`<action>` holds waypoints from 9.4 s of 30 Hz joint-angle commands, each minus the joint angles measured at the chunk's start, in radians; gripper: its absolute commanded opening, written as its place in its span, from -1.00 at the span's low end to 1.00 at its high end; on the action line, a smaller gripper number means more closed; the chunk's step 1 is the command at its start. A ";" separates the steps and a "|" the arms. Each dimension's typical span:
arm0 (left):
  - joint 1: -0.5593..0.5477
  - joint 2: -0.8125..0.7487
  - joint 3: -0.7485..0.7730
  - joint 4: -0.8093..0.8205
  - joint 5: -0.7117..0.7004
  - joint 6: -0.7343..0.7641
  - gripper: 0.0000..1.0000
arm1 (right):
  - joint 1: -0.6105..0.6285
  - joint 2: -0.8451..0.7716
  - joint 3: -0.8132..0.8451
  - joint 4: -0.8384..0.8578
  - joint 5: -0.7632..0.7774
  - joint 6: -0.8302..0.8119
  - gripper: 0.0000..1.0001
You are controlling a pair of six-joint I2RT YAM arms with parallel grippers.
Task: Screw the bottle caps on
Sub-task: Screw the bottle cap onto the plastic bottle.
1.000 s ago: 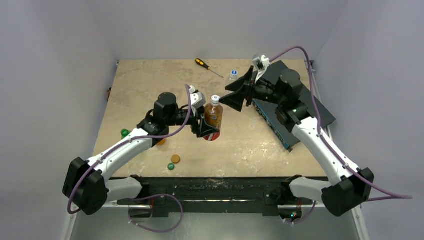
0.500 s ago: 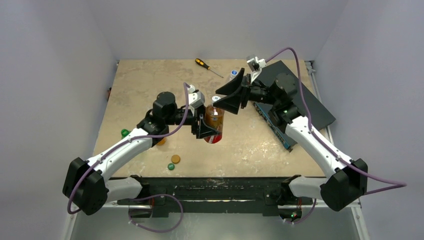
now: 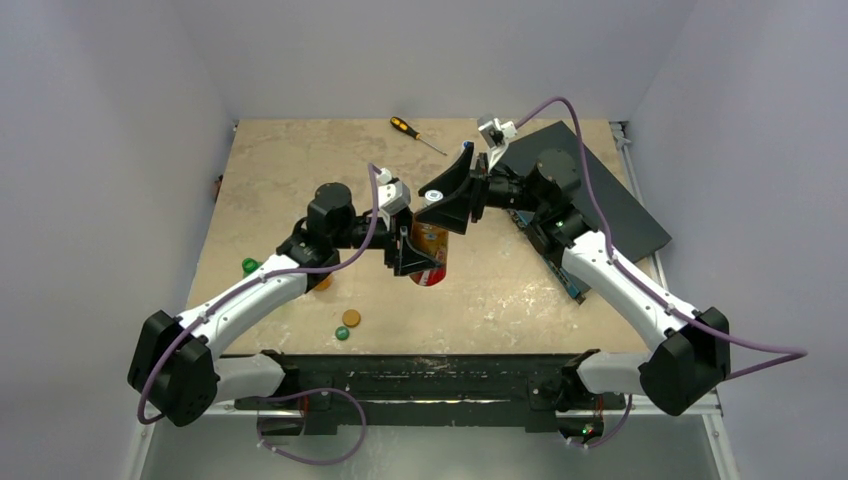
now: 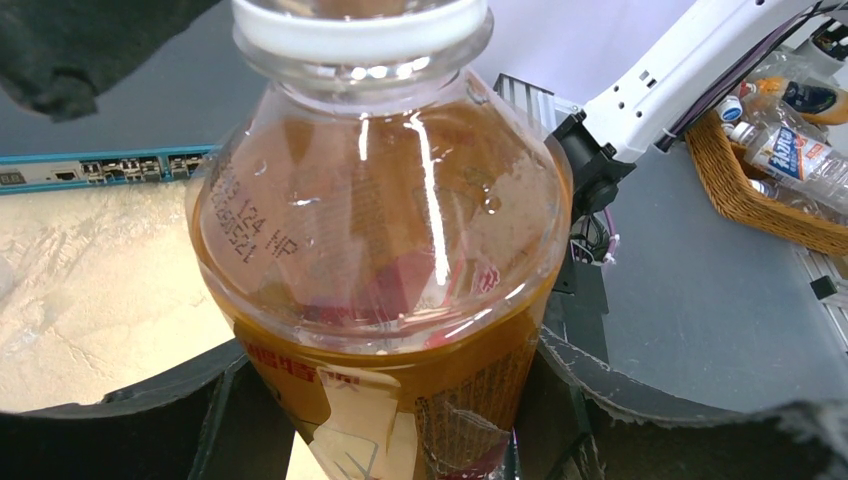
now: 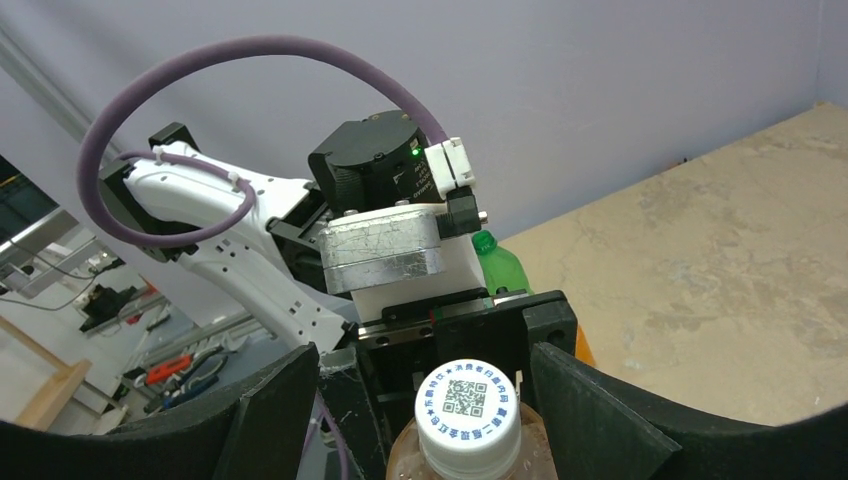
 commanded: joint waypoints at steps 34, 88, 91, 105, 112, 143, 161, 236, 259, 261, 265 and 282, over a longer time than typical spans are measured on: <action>0.021 0.018 -0.014 0.125 0.023 -0.056 -1.00 | 0.027 -0.036 0.047 0.017 0.044 -0.008 0.61; 0.059 0.019 -0.019 0.102 0.058 -0.039 -1.00 | 0.027 -0.016 0.062 -0.103 0.139 -0.059 0.44; 0.058 0.019 -0.018 0.099 0.059 -0.035 -1.00 | 0.026 -0.013 0.062 -0.106 0.149 -0.057 0.35; 0.058 0.017 -0.019 0.094 0.069 -0.035 -1.00 | 0.026 0.003 0.078 -0.143 0.217 -0.042 0.21; 0.058 0.014 -0.019 0.092 0.071 -0.033 -1.00 | 0.026 0.017 0.088 -0.172 0.248 -0.035 0.10; 0.057 -0.006 0.008 -0.033 0.006 0.077 -1.00 | 0.023 0.001 0.141 -0.291 0.307 -0.019 0.28; 0.057 0.025 0.017 -0.020 0.137 0.039 -1.00 | 0.027 -0.033 0.143 -0.356 0.178 -0.198 0.19; -0.074 0.150 0.263 -0.037 -0.951 0.092 -1.00 | 0.265 0.241 0.536 -0.888 1.223 -0.020 -0.50; 0.052 0.067 0.192 -0.169 -0.220 0.113 -1.00 | -0.024 -0.128 0.149 -0.504 0.464 -0.262 0.76; 0.054 0.054 0.177 -0.151 -0.126 0.106 -1.00 | -0.074 -0.152 0.115 -0.454 0.340 -0.262 0.76; 0.054 0.035 0.145 -0.096 0.076 0.067 -1.00 | -0.175 -0.166 0.030 -0.270 0.085 -0.160 0.72; 0.050 0.050 0.095 0.049 0.223 -0.054 -1.00 | -0.129 -0.017 -0.043 0.372 -0.132 0.267 0.91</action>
